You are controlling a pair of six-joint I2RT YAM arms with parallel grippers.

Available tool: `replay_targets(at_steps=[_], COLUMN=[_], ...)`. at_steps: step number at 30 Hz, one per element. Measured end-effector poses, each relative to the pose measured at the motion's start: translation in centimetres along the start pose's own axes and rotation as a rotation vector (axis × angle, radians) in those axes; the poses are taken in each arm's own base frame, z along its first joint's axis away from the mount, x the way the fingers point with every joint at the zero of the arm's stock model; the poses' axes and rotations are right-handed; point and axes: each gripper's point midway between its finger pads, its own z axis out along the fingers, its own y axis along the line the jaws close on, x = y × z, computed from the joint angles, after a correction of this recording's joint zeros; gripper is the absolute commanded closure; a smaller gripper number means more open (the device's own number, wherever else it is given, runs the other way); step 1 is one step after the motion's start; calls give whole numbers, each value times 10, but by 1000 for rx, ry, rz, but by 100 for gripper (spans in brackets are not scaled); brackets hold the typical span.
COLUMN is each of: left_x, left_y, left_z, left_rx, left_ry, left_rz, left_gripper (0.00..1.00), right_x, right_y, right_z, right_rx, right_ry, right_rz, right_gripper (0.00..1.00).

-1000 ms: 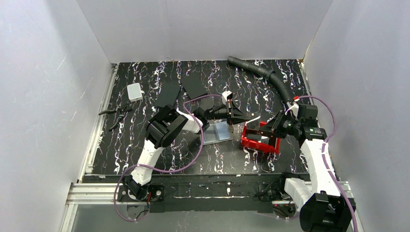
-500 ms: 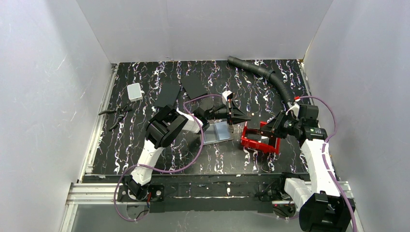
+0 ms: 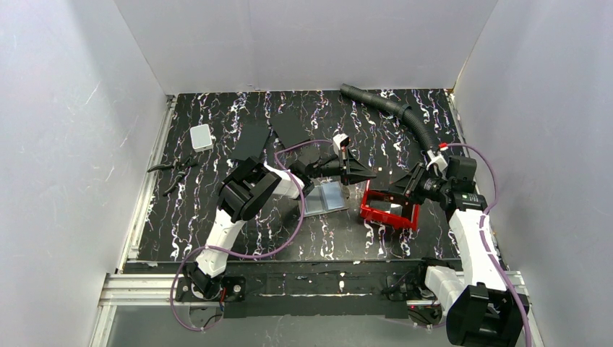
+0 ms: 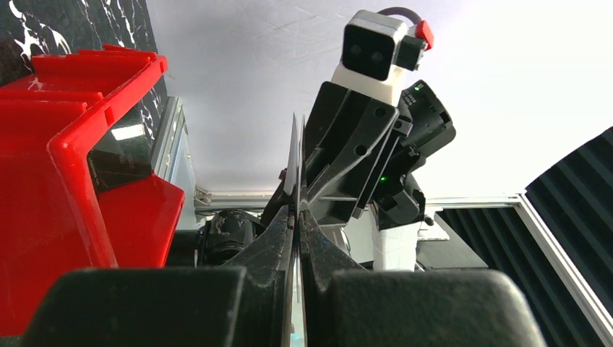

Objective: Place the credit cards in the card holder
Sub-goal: Pick up the credit card from the storage box.

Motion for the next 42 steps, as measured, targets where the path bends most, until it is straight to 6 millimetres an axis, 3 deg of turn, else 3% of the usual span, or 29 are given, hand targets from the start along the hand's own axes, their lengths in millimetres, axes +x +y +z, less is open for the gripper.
replay_targets(at_steps=[3, 4, 8, 13, 19, 24, 29, 38, 42], left_x=[0, 0, -3, 3, 12, 17, 16, 13, 16], left_y=[0, 1, 5, 25, 44, 61, 63, 60, 55], left_z=[0, 0, -1, 3, 10, 11, 9, 13, 14], left_rx=[-1, -1, -10, -38, -90, -150, -186, -303, -362], left_ry=[0, -1, -7, 5, 16, 19, 17, 3, -3], left_rz=[0, 0, -5, -21, -28, -37, -5, 22, 50], left_gripper=[100, 100, 100, 99, 87, 69, 63, 47, 46], right_x=[5, 6, 6, 11, 20, 19, 15, 3, -8], right_y=[0, 0, 1, -16, -33, -45, -57, -61, -58], right_z=[3, 3, 3, -1, -9, -16, -25, -34, -42], right_rx=[-26, -30, -26, 81, 195, 277, 372, 446, 485], right_ry=[14, 18, 15, 13, 29, 17, 1, -37, -60], right_rz=[38, 51, 61, 59, 54, 16, -8, -33, -57], right_gripper=[97, 99, 99, 99, 99, 99, 99, 99, 99])
